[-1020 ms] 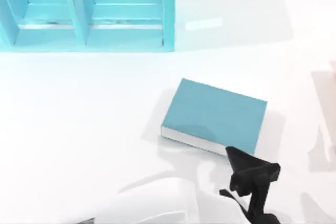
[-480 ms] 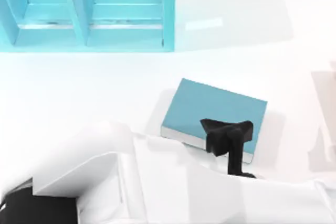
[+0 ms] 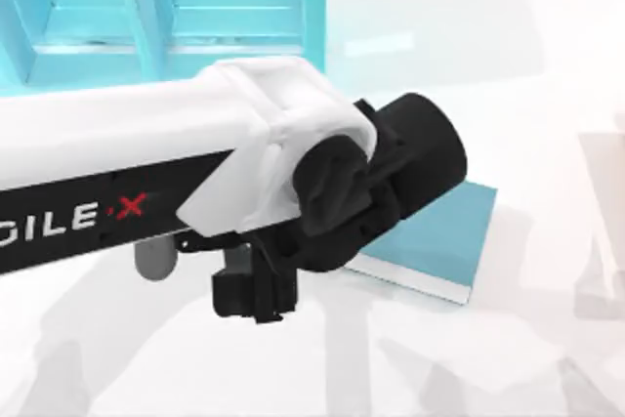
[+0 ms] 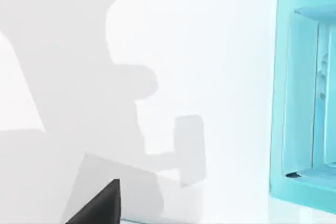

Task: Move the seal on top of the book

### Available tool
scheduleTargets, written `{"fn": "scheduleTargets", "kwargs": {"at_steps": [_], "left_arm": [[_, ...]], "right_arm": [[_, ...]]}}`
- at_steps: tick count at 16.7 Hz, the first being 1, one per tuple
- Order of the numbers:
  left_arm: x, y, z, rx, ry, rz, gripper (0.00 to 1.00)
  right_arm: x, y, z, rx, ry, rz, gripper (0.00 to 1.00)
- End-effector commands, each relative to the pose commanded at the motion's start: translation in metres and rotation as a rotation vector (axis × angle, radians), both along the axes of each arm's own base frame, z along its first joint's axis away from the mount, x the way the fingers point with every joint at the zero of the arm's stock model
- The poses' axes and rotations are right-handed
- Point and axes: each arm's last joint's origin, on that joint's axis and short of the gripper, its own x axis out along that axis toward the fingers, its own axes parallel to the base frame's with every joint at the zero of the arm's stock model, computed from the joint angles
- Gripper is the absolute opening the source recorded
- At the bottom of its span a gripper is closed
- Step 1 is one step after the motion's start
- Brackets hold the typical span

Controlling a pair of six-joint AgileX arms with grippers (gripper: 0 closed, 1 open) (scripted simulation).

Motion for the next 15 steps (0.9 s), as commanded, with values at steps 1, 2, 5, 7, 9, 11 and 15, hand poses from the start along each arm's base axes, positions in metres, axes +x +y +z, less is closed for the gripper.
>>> {"fn": "scheduleTargets", "kwargs": {"at_steps": [1,2,5,7,9,11,15], "left_arm": [[0.006,0.022,0.008,-0.001,0.051,-0.053,1.00],[0.010,0.044,0.014,0.002,0.094,-0.119,1.00],[0.006,0.110,0.024,0.041,0.150,-0.371,1.00],[-0.007,0.149,0.024,0.113,0.122,-0.556,1.00],[-0.025,0.181,0.017,0.231,0.053,-0.726,1.00],[-0.044,0.206,0.004,0.389,-0.038,-0.857,1.00],[-0.075,0.236,-0.029,0.773,-0.216,-0.978,1.00]], "right_arm": [[0.000,0.000,0.000,0.000,0.000,0.000,1.00],[0.000,0.000,0.000,0.000,0.000,0.000,1.00],[0.000,0.000,0.000,0.000,0.000,0.000,1.00],[0.000,0.000,0.000,0.000,0.000,0.000,1.00],[0.000,0.000,0.000,0.000,0.000,0.000,1.00],[0.000,0.000,0.000,0.000,0.000,0.000,1.00],[0.000,0.000,0.000,0.000,0.000,0.000,1.00]]}}
